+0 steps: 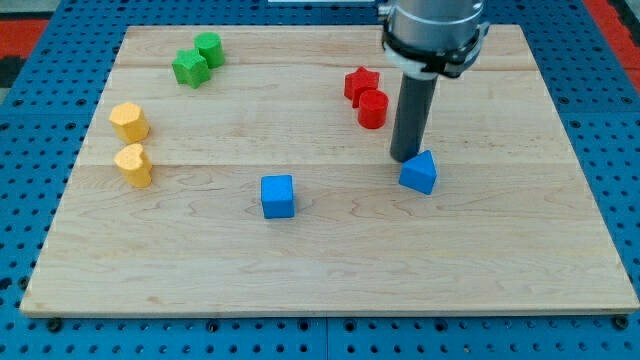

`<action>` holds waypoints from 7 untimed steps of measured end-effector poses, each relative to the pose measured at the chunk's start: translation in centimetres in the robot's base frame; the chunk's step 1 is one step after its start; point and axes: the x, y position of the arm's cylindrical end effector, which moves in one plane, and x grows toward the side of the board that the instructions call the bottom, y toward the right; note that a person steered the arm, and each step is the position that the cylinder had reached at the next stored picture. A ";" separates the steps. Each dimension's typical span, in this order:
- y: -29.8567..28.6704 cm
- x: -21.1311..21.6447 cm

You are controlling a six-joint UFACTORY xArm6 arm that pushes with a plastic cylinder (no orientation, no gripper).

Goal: Move the red blocks a little bit up

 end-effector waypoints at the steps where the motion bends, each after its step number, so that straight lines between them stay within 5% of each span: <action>1: 5.1 -1.5; 4: -6.1 -5.0; 5: -0.5 -4.2; 7: -2.5 -11.3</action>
